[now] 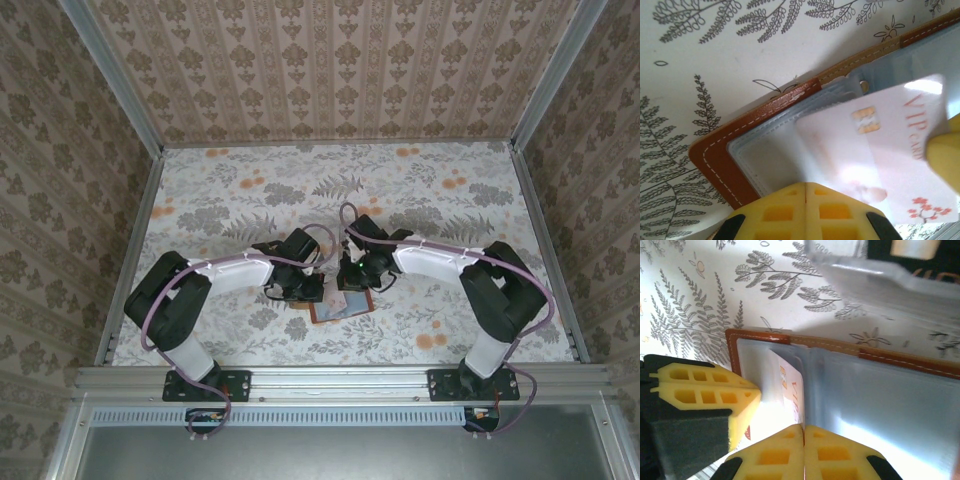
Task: Take the credit cards out of the card holder
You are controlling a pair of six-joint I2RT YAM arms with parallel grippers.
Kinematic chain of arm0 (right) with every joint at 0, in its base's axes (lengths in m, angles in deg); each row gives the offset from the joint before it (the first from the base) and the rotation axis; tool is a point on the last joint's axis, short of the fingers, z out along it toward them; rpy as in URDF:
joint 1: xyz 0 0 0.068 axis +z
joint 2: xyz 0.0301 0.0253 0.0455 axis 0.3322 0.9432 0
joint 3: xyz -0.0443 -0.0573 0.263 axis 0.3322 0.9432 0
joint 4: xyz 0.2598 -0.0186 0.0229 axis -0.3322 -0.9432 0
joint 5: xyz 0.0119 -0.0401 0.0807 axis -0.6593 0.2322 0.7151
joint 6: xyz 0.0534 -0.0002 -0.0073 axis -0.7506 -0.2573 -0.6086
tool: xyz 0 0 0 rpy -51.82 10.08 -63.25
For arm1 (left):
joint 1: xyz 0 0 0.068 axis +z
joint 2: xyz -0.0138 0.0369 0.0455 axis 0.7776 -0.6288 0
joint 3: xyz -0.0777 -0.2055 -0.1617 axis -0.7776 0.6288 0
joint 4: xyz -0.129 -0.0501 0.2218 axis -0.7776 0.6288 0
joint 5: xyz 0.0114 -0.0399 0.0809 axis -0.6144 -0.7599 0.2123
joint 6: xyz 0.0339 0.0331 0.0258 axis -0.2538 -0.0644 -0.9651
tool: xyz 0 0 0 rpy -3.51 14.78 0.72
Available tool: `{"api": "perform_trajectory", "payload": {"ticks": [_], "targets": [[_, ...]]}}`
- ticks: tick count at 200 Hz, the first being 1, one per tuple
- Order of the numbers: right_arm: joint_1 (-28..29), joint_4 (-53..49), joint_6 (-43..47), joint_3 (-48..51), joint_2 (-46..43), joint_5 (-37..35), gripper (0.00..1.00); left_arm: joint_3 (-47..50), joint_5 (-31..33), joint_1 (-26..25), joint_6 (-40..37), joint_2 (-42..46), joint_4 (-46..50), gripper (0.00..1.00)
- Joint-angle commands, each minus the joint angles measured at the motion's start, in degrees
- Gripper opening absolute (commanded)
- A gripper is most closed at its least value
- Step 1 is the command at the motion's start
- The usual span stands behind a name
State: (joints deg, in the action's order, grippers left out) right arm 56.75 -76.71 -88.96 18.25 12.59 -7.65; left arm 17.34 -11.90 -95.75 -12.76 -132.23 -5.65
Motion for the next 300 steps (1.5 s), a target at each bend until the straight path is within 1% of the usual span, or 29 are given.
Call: {"api": "perform_trajectory", "payload": {"ticks": [1, 57, 103, 132, 157, 198, 230, 260, 300], "targets": [[-0.77, -5.96, 2.40, -0.26, -2.01, -5.54, 0.07, 0.50, 2.12, -0.12, -1.34, -0.47, 3.62, 0.02], [-1.10, -9.74, 4.09, -0.80, -3.60, -8.92, 0.07, 0.53, 2.12, -0.12, -1.22, -0.06, 3.73, 0.02], [-1.03, -10.03, 4.43, -0.81, -3.85, -9.52, 0.07, 0.80, 2.12, -0.14, -1.07, 0.19, 3.71, 0.02], [-0.78, -7.22, 3.08, 0.22, -3.67, -6.19, 0.07, 0.80, 2.03, -0.14, -0.99, 0.24, 3.57, 0.02], [-0.39, -3.00, 1.14, 1.39, -3.44, -2.36, 0.11, 0.67, 2.03, -0.12, -1.03, 0.20, 3.49, 0.02], [0.18, -2.30, 0.21, 1.33, -3.23, -0.75, 0.15, 0.67, 1.99, -0.12, -1.05, 0.13, 3.56, 0.02], [0.26, -2.55, 0.14, 1.46, -3.01, -0.77, 0.15, 0.97, 2.39, -0.11, -1.20, 0.27, 3.84, 0.02], [0.61, -2.95, 0.11, 1.56, -2.70, -0.61, 0.10, 1.36, 2.99, 0.21, -1.60, 0.83, 4.56, 0.02], [2.01, -2.22, -0.92, 1.72, -2.30, -0.05, 0.08, 2.62, 3.09, 1.00, -1.97, 2.13, 4.90, 0.02]]}}
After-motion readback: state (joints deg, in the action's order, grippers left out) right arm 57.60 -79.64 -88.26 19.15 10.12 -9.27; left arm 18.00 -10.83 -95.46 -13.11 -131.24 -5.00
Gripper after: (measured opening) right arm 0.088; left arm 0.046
